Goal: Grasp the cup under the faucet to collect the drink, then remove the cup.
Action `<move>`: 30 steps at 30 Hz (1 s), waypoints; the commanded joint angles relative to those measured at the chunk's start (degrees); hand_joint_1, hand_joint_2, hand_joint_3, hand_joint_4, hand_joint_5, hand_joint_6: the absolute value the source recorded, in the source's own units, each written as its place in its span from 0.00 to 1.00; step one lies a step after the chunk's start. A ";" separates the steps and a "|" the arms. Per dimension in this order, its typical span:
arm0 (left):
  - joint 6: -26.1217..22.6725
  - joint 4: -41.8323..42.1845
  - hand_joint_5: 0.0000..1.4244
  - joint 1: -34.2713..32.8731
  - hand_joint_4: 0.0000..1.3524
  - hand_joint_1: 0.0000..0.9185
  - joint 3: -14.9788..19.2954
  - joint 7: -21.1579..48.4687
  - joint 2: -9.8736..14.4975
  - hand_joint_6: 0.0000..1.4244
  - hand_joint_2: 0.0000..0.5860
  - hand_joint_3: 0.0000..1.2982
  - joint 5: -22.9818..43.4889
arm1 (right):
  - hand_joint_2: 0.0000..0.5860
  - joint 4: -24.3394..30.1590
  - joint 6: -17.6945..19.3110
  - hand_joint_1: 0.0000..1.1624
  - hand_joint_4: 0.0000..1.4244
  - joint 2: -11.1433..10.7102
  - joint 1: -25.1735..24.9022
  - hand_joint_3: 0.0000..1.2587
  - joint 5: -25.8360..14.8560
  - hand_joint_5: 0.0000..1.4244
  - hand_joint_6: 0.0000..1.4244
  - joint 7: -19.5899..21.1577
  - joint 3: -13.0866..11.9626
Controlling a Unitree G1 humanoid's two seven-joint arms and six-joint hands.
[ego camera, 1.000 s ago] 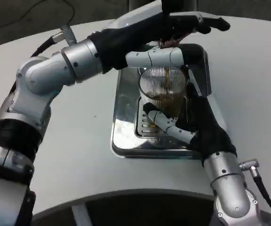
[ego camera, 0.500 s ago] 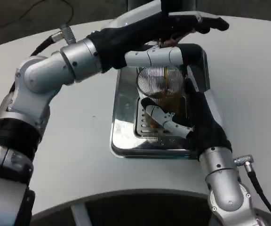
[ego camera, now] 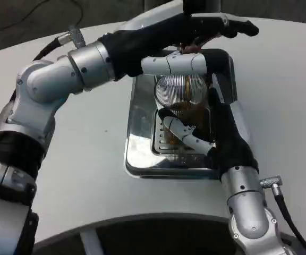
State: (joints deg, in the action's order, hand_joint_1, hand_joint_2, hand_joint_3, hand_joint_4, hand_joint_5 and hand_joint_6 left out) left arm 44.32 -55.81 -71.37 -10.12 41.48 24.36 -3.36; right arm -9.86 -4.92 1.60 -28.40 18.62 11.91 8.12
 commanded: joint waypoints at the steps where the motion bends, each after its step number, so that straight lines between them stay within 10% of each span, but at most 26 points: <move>1: -0.01 -0.33 0.09 0.53 0.09 0.00 -1.57 1.20 0.12 0.06 0.12 0.18 -3.00 | 0.39 -1.29 0.50 0.59 0.00 0.88 -0.09 0.00 0.19 0.01 0.00 0.62 0.68; 30: 0.63 -0.99 0.10 0.90 0.10 0.00 -1.18 0.47 0.61 0.06 0.13 0.18 -4.07 | 0.39 -9.64 6.19 0.61 0.13 4.22 -1.39 0.09 2.01 0.15 0.06 10.54 2.00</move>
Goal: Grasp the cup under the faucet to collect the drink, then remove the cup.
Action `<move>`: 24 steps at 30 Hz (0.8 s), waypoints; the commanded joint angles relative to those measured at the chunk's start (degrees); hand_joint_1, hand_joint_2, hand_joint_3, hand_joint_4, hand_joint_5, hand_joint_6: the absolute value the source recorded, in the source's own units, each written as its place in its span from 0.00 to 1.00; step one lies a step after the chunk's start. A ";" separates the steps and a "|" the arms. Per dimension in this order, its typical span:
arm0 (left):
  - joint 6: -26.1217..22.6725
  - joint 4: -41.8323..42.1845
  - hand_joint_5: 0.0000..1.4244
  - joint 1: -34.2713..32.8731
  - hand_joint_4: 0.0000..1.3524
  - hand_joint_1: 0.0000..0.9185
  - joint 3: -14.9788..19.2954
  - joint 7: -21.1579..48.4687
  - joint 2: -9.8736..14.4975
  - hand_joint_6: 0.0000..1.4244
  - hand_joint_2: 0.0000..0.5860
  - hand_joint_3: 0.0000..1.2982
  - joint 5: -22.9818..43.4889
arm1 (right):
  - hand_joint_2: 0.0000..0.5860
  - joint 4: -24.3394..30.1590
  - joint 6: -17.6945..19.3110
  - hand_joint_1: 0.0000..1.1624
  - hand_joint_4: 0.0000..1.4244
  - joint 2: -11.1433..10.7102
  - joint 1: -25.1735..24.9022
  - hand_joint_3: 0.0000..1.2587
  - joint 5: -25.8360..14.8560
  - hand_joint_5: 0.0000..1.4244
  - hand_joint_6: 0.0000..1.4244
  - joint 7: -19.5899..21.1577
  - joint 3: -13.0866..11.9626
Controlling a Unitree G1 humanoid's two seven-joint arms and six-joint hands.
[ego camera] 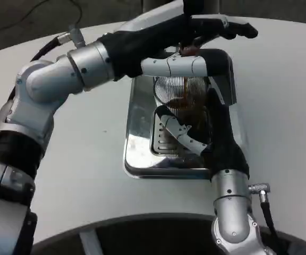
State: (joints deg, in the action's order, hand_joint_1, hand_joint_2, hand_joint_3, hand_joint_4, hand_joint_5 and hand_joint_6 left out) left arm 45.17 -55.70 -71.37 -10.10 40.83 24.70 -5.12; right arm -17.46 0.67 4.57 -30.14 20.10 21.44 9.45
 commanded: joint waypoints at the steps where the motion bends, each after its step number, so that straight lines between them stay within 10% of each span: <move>1: -0.20 -1.18 0.10 0.89 0.11 0.00 -1.19 1.12 0.28 0.06 0.13 0.18 -2.30 | 0.39 -2.34 0.80 0.61 0.13 1.32 0.33 0.09 0.69 0.15 0.06 1.46 0.70; 24: 0.74 -3.29 0.11 0.51 0.11 0.00 -1.54 0.59 0.26 0.06 0.13 0.18 -2.99 | 0.40 -9.46 3.50 0.63 0.23 2.87 -1.78 0.15 1.73 0.25 0.14 7.18 1.08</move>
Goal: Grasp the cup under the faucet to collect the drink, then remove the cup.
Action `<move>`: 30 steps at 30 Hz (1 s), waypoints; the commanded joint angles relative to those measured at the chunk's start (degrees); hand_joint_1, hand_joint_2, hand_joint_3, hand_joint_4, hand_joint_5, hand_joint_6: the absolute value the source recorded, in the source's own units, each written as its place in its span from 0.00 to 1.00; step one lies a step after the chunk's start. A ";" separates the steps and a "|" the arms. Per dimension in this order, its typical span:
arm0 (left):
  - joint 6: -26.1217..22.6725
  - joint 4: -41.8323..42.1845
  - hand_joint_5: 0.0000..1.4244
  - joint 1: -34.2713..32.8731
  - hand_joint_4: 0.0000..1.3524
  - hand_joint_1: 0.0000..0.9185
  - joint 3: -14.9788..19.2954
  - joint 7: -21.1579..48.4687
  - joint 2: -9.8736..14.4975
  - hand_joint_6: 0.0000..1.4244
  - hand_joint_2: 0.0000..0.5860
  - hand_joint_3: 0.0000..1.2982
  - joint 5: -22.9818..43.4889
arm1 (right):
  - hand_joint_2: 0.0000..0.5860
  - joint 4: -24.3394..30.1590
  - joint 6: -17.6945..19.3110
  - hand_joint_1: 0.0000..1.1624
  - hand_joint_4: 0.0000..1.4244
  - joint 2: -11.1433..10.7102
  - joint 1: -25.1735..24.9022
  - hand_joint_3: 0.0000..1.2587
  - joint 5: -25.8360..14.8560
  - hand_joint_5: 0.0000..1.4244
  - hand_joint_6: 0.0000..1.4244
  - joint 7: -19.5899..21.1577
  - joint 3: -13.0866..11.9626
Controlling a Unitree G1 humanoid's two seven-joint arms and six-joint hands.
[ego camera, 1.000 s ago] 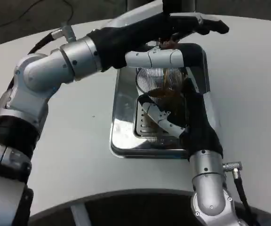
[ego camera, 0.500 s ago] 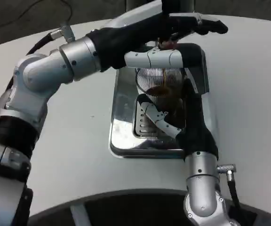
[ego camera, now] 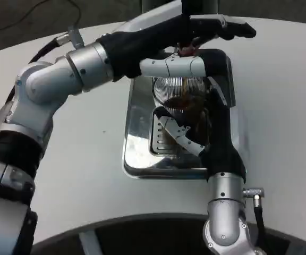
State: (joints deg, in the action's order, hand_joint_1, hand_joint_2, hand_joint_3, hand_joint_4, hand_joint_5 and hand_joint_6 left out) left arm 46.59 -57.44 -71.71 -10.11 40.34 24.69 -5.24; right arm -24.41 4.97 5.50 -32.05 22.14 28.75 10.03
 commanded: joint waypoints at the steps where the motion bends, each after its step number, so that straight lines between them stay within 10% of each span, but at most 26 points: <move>1: -0.64 -1.61 0.11 0.83 0.11 0.00 -1.54 1.03 0.28 0.06 0.13 0.18 -2.92 | 0.40 -2.89 -0.66 0.63 0.23 1.99 -0.02 0.16 -0.27 0.26 0.14 0.07 0.53; 30: 1.53 -1.99 0.11 1.60 0.11 0.00 -0.37 -0.35 0.18 0.06 0.06 0.16 -1.64 | 0.42 -5.95 1.50 0.65 0.36 3.30 -0.29 0.28 0.82 0.39 0.27 9.10 0.82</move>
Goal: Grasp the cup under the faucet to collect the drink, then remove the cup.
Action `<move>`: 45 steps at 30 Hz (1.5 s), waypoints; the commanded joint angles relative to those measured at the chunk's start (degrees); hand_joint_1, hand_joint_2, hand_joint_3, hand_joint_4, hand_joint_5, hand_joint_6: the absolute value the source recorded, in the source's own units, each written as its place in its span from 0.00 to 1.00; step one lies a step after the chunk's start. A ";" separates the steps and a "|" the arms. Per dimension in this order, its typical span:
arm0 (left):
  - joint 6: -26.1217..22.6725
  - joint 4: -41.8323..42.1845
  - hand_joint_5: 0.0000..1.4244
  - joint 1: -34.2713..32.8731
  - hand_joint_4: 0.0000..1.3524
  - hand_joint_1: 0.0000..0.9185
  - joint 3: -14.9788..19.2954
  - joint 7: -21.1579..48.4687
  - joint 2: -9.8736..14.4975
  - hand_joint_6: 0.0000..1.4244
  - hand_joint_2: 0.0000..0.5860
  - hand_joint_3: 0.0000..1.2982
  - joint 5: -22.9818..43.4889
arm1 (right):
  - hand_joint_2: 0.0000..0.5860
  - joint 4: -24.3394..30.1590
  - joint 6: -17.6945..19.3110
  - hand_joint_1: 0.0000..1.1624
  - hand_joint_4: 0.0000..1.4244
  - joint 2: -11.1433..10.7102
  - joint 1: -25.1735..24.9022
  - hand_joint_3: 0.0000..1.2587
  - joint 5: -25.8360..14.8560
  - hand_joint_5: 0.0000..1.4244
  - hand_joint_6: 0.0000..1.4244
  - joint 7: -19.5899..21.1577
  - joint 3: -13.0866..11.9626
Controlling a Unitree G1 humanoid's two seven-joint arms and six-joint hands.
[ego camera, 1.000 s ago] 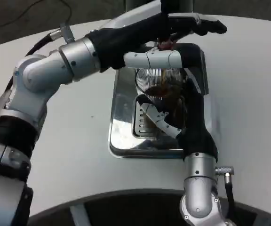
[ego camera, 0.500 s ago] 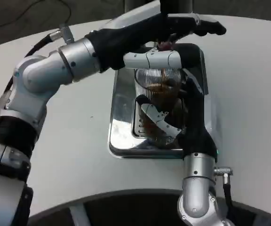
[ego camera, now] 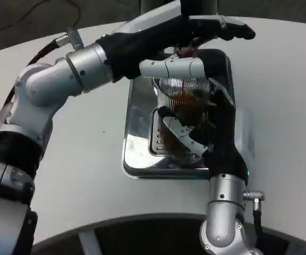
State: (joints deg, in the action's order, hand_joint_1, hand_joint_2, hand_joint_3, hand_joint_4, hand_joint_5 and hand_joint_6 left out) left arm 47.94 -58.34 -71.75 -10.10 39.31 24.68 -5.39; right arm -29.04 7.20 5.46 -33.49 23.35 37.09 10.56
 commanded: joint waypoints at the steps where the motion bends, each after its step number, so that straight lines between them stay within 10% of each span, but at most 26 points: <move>1: 0.52 -1.08 0.12 1.77 0.10 0.00 0.06 0.45 0.10 0.07 0.04 0.15 -1.02 | 0.42 -1.29 -0.68 0.65 0.36 3.32 1.14 0.28 -0.42 0.40 0.27 0.87 0.32; 45: 4.01 5.35 0.19 2.19 0.14 0.00 12.31 5.00 -2.12 0.15 0.20 0.16 13.26 | 0.40 3.31 1.31 0.66 0.47 1.72 2.72 0.42 0.54 0.51 0.39 2.34 -1.30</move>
State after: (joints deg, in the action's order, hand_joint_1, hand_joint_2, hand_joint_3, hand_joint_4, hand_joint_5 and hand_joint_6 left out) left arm 52.04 -54.41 -71.19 1.17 43.78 21.90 6.28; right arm -26.06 9.55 5.38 -33.53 24.51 39.38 9.55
